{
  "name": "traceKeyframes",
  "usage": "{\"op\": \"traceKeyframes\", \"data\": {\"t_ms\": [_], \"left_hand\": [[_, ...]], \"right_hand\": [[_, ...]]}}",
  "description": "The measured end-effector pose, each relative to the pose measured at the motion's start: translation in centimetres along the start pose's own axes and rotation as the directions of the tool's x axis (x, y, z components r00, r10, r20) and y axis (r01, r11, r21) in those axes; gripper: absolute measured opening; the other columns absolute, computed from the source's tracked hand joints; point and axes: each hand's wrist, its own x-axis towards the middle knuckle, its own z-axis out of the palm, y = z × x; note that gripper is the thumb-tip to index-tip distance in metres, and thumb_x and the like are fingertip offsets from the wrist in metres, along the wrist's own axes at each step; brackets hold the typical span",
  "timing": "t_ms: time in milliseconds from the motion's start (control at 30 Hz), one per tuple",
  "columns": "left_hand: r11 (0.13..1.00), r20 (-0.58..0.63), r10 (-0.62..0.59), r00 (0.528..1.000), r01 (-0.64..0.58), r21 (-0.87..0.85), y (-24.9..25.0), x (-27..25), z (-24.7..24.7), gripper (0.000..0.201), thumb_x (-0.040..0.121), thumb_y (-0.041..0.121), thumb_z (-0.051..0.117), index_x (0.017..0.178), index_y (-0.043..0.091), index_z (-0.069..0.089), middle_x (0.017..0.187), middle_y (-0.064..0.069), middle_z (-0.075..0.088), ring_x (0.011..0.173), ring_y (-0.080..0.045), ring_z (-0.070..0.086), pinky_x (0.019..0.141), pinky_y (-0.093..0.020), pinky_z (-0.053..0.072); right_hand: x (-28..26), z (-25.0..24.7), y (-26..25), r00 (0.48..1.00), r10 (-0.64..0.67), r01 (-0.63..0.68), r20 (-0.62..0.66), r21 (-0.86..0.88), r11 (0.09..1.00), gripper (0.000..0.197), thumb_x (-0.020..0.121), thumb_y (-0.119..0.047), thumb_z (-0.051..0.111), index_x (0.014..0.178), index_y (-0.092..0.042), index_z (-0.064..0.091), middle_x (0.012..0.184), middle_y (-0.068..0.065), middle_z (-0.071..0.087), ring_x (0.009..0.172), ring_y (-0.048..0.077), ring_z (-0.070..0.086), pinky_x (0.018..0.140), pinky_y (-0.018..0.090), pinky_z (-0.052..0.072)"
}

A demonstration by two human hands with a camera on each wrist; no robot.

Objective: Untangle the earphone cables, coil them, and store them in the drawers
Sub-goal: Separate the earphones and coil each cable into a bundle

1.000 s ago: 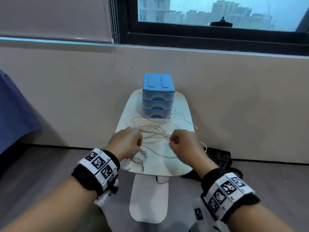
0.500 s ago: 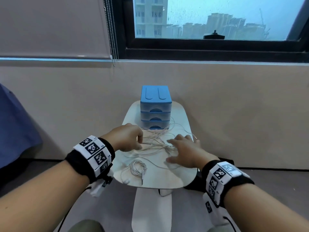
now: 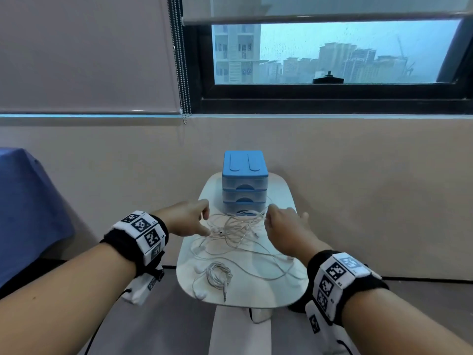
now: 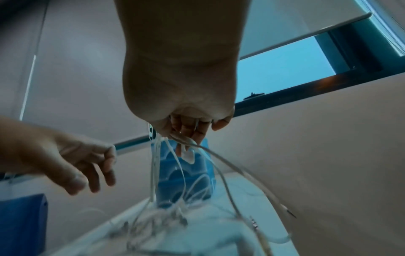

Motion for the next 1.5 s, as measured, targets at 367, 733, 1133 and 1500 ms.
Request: {"op": "traceKeyframes", "data": {"t_ms": [367,733,1133,1500], "left_hand": [[0.782,-0.185,0.251,0.95,-0.312,-0.539,4.8,-1.6,-2.2,0.069,0.086,0.038,0.081,0.142,0.036,0.041,0.129,0.005,0.058,0.121,-0.009,0.056,0.1,-0.029,0.044],[0.5,-0.237,0.447,0.862,-0.461,-0.733,11.2,-7.1,-4.6,0.055,0.093,0.018,0.075,0.14,0.028,0.05,0.126,-0.006,0.071,0.122,-0.023,0.065,0.105,-0.042,0.051],[0.454,-0.243,0.51,0.825,-0.498,-0.739,10.9,-16.1,0.9,0.013,0.096,0.018,0.07,0.108,0.015,0.07,0.08,-0.011,0.065,0.065,-0.019,0.056,0.06,-0.026,0.045],[0.449,-0.009,0.326,0.945,-0.163,-0.879,5.0,-17.7,11.7,0.011,0.099,0.008,0.065,0.109,0.005,0.069,0.101,-0.025,0.073,0.087,-0.026,0.072,0.086,-0.043,0.052]], "right_hand": [[-0.8,-9.0,-1.9,0.844,-0.01,0.326,-0.536,0.499,0.803,0.011,0.105,-0.029,0.045,0.094,-0.027,0.048,0.074,0.001,0.063,0.071,0.025,0.058,0.071,0.045,0.047],[-6.2,-15.8,-3.6,0.747,0.102,0.55,-0.657,0.697,0.46,0.014,0.106,-0.022,0.052,0.098,-0.012,0.058,0.069,-0.004,0.05,0.06,0.014,0.043,0.053,0.029,0.038],[-13.6,-10.9,-0.7,0.927,-0.086,0.35,-0.366,0.756,0.553,0.01,0.089,-0.008,0.067,0.086,-0.001,0.073,0.077,0.022,0.066,0.064,0.012,0.054,0.062,0.025,0.043],[-15.5,-8.3,-2.9,0.954,-0.284,0.212,0.097,0.45,0.867,0.02,0.092,-0.005,0.065,0.097,-0.02,0.079,0.076,-0.008,0.076,0.064,0.01,0.068,0.066,0.026,0.054]]}}
